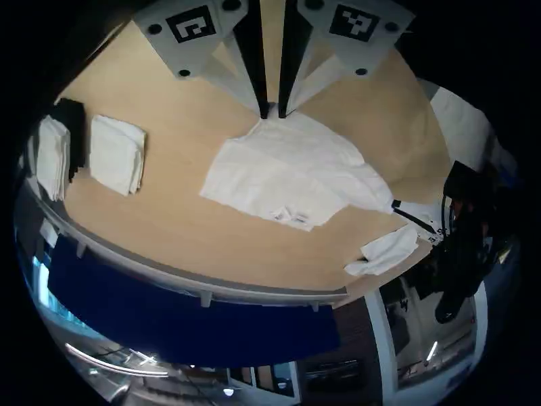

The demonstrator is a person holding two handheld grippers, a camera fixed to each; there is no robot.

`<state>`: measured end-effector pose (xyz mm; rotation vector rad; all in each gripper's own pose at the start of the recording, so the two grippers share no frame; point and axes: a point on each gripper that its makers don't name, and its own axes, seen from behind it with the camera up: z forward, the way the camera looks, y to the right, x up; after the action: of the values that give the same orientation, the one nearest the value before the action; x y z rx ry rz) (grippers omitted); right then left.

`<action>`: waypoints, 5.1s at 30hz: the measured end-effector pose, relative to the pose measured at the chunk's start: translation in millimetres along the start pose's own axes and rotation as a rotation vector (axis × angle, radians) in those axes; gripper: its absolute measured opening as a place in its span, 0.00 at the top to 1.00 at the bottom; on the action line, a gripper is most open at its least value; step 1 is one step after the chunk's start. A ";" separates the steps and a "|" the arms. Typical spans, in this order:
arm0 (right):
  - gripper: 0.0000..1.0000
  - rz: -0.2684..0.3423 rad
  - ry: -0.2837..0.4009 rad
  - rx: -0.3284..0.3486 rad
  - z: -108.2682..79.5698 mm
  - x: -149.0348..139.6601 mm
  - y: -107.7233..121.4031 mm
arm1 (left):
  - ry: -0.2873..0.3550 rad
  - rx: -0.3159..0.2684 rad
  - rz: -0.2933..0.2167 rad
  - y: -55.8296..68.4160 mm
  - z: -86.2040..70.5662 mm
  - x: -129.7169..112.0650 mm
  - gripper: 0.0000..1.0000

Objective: Fold towel

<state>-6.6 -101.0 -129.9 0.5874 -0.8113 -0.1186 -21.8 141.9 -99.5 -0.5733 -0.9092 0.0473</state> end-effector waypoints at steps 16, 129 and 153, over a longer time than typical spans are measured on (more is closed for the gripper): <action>0.89 0.001 0.006 -0.003 -6.9 7.4 -3.3 | 0.006 -0.008 -0.033 5.1 -10.7 0.2 0.92; 0.07 0.167 -0.055 -0.195 148.5 62.7 117.8 | -0.051 0.128 -0.153 -111.9 123.9 74.4 0.14; 0.00 0.125 -0.033 -0.092 149.7 68.8 59.8 | 0.045 0.189 -0.270 -121.0 62.4 52.7 0.11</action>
<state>-72.8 -140.1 27.5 0.4481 -0.8676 -0.0504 -60.1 81.6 27.8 -0.2719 -0.9197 -0.1217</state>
